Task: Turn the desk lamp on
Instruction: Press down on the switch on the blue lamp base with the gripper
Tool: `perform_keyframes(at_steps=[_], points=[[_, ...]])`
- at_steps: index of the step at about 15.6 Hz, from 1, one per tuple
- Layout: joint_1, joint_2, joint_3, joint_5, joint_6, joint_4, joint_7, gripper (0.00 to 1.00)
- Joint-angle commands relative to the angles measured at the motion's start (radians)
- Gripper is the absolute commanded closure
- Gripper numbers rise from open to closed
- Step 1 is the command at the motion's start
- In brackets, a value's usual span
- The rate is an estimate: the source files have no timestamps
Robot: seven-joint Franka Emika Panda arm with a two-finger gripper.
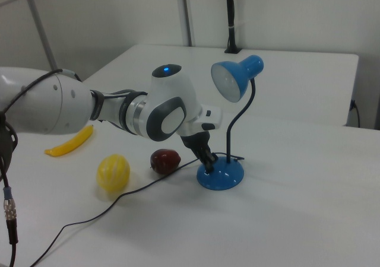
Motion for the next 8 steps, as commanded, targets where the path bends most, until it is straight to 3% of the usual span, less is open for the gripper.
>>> perform_keyframes(at_steps=[1,8], points=[[0.011,0.022,-0.004,-0.019,-0.007,0.02,-0.004,1.0],[0.011,0.045,-0.004,-0.021,-0.007,0.027,-0.005,1.0]])
